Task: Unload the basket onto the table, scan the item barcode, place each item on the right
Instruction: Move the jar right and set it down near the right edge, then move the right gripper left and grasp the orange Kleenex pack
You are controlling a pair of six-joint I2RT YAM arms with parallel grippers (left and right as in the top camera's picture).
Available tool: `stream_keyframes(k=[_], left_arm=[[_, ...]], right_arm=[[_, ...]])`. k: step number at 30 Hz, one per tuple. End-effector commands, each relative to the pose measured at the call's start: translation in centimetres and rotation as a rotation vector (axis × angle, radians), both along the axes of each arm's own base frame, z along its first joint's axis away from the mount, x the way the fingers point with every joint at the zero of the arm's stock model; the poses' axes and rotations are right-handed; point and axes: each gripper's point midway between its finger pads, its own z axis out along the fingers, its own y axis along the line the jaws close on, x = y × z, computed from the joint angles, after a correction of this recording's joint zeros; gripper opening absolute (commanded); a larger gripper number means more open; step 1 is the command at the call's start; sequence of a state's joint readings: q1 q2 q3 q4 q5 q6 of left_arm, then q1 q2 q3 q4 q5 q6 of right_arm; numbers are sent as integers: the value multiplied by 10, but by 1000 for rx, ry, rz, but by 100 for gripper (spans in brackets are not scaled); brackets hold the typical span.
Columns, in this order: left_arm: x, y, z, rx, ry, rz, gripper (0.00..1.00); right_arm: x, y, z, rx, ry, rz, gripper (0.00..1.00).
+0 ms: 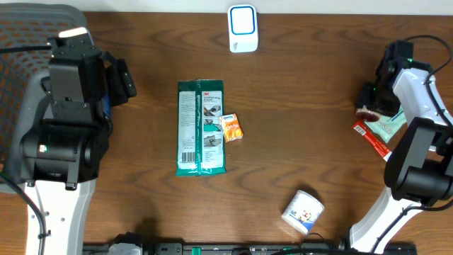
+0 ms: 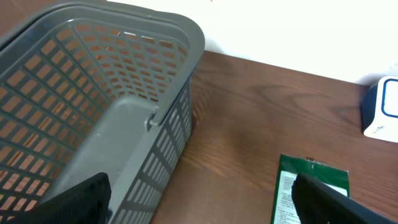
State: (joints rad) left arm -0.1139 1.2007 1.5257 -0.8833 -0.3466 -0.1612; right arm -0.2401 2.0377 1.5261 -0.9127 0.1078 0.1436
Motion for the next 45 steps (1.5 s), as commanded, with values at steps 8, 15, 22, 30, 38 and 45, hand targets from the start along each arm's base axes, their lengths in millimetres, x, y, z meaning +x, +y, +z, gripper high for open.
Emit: stream_keyframes(k=[8,15,22,30,38,45], left_arm=[[0,3,3,0,-10,18,92],[0,3,3,0,-10,18,92],[0,3,3,0,-10,18,92],[0,3,3,0,-10,18,92],[0,3,3,0,-11,18,92],[0,3,3,0,-11,18,92]], right_arm=[[-10,-1,6,-24,17,31,99],[-16,0,25,-19,41,41,99],[-33,4,45,-7,85,44,99],[-43,14,47,33,124,55,99],[-41,61,135,85,-29,155,88],[-77,142,195,273,-159,305,96]])
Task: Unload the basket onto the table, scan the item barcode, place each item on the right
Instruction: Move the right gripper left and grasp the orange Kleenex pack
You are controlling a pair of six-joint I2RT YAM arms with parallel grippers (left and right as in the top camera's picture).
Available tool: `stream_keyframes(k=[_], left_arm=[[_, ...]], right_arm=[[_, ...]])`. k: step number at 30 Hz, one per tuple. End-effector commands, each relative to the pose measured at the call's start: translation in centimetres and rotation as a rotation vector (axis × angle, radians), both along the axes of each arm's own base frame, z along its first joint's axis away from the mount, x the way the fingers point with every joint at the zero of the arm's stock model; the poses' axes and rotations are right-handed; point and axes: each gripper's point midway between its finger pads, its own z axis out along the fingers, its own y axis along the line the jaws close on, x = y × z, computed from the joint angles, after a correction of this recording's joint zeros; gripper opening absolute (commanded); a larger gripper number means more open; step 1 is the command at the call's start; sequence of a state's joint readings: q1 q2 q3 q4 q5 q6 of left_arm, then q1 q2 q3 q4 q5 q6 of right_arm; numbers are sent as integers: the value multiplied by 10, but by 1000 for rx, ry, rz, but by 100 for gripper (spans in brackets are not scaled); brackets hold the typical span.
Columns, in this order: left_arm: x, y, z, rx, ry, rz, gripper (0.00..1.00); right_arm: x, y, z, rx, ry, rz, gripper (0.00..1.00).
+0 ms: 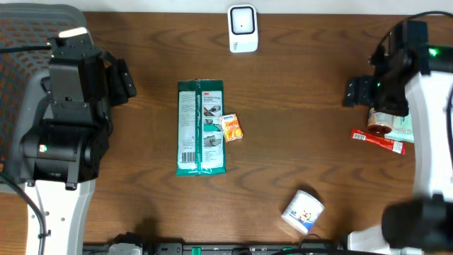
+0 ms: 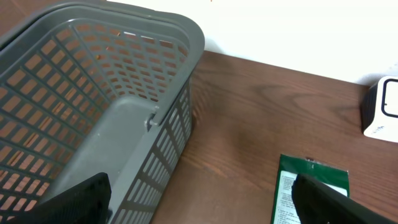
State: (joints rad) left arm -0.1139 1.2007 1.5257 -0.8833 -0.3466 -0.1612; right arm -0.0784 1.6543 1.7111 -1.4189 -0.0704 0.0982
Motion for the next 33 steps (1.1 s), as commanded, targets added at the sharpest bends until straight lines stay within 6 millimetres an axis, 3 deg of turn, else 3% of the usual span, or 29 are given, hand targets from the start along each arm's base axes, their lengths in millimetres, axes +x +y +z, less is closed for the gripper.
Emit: stream_keyframes(k=[1,5,9,16,18,20,22,23,25,28,33], left_arm=[[0,3,3,0,-10,18,92],[0,3,3,0,-10,18,92],[0,3,3,0,-11,18,92],[0,3,3,0,-11,18,92],[0,3,3,0,-10,18,92],[0,3,3,0,-10,18,92],[0,3,3,0,-10,18,92],[0,3,3,0,-10,18,92],[0,3,3,0,-10,18,92],[0,3,3,0,-11,18,92],[0,3,3,0,-10,18,92]], right_arm=[[-13,50,28,146,-77,89,97],[-22,92,34,198,-104,210,98],[-17,130,21,219,-123,276,94],[9,197,-21,299,-236,315,61],[15,208,-37,329,-252,285,46],[17,214,-53,359,-250,255,38],[19,222,-69,391,-252,267,40],[20,225,-76,404,-251,275,48],[22,232,-91,428,-250,290,53],[21,250,-113,485,-233,331,51],[13,269,-154,519,-143,358,39]])
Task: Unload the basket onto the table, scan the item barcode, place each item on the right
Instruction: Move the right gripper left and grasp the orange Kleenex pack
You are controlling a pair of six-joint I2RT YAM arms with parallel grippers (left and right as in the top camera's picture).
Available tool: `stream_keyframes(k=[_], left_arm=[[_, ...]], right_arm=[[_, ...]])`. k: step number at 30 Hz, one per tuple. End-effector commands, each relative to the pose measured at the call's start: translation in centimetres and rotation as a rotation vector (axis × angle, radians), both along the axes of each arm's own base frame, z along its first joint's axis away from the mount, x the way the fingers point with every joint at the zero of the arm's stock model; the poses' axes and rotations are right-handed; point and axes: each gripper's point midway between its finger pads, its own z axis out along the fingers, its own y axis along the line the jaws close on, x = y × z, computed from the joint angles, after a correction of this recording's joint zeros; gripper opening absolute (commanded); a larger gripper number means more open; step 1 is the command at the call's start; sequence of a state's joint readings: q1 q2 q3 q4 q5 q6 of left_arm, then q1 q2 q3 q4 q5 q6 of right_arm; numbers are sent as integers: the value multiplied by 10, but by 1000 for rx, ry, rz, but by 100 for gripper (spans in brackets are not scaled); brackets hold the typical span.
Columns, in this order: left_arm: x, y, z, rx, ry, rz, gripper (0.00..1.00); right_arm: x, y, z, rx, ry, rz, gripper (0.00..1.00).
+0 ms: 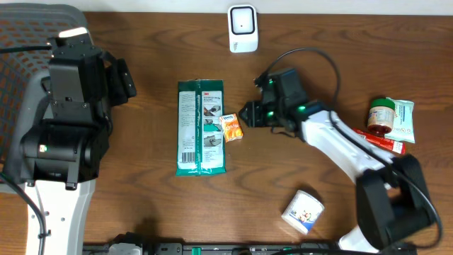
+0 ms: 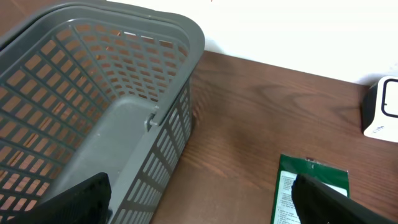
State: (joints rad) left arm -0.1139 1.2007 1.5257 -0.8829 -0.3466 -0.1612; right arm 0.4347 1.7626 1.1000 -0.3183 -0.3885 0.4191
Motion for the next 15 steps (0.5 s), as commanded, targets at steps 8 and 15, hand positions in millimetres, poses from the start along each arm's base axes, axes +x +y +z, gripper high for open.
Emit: stream_keyframes(k=[8,15], left_arm=[[0,3,3,0,-10,18,92],[0,3,3,0,-10,18,92]], right_arm=[[-26,21,-47,55,170,80,36],[-26,20,-51,31,166,72,36]])
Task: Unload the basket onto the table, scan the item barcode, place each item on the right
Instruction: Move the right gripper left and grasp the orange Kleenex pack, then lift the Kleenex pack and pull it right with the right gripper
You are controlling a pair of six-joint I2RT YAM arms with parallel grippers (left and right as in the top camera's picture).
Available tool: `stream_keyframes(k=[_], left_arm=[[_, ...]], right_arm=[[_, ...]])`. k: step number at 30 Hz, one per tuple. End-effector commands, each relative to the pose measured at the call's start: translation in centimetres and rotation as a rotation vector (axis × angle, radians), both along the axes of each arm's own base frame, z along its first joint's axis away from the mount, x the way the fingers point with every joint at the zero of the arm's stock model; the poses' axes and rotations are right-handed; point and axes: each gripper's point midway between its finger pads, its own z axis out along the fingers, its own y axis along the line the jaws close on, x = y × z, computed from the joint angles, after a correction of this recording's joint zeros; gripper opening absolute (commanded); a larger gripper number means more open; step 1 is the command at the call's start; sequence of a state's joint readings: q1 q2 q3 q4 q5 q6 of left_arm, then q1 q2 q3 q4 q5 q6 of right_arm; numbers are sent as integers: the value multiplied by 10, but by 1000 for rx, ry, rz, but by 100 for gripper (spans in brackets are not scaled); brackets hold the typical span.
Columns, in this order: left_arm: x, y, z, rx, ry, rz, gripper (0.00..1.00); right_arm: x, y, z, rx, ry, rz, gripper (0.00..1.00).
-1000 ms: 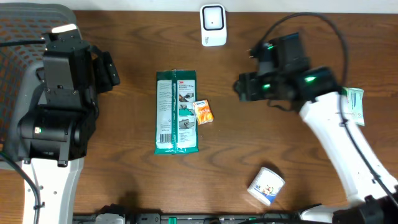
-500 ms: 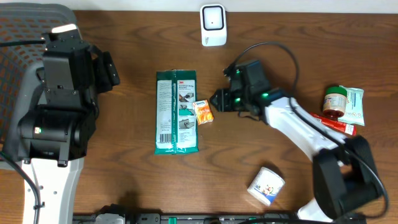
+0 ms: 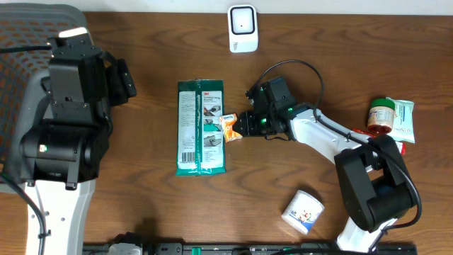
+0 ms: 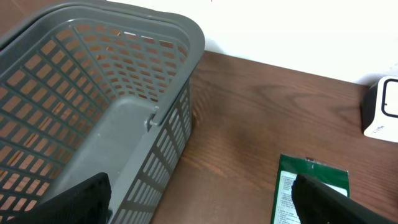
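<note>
A small orange packet [image 3: 231,127] lies on the table beside a long green wipes pack [image 3: 202,126], which the left wrist view also shows [image 4: 309,186]. The white scanner [image 3: 242,28] stands at the far edge. My right gripper [image 3: 243,123] is low at the packet's right edge, its fingers apart and their tips touching or nearly touching it. My left gripper [image 4: 199,208] hangs wide open over bare table between the basket and the green pack, holding nothing.
A grey mesh basket [image 4: 152,118] sits at the far left. At the right lie a jar [image 3: 381,113], a teal packet [image 3: 405,119] and a red bar [image 3: 391,145]. A white tub [image 3: 303,210] lies near the front edge.
My right gripper has moved a little further left and now sits against the orange packet's right edge. The left arm and every item on the table are where they were.
My right arm was first folded at the far right over the jar and packets. It then stood raised by those items. It was later stretched across the table close to the orange packet, and is now at the packet. The left arm stayed still.
</note>
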State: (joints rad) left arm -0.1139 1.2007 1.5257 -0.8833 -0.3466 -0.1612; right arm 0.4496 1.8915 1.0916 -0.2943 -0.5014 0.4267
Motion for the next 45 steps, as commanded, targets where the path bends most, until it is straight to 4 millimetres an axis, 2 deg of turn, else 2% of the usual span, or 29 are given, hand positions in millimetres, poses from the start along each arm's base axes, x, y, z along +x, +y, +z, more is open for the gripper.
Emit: stream_keyframes(k=[1,10,15,25,29,38,45], left_arm=[[0,3,3,0,-11,18,92],[0,3,3,0,-10,18,92],[0,3,3,0,-11,18,92],[0,3,3,0,-11,18,92],[0,3,3,0,-11,18,92],[0,3,3,0,-10,18,92],[0,3,3,0,-10,18,92]], right_arm=[[-5,1,-8,-26,14,0,36],[-8,2,-13,-60,2,2,38],[-8,-6,-24,-138,-11,-37,39],[-7,-4,-27,-114,-20,-61,43],[-7,-4,-27,-114,-20,-62,34],[-12,-13,-37,-146,6,-104,31],[-13,-13,-37,-139,15,-111,1]])
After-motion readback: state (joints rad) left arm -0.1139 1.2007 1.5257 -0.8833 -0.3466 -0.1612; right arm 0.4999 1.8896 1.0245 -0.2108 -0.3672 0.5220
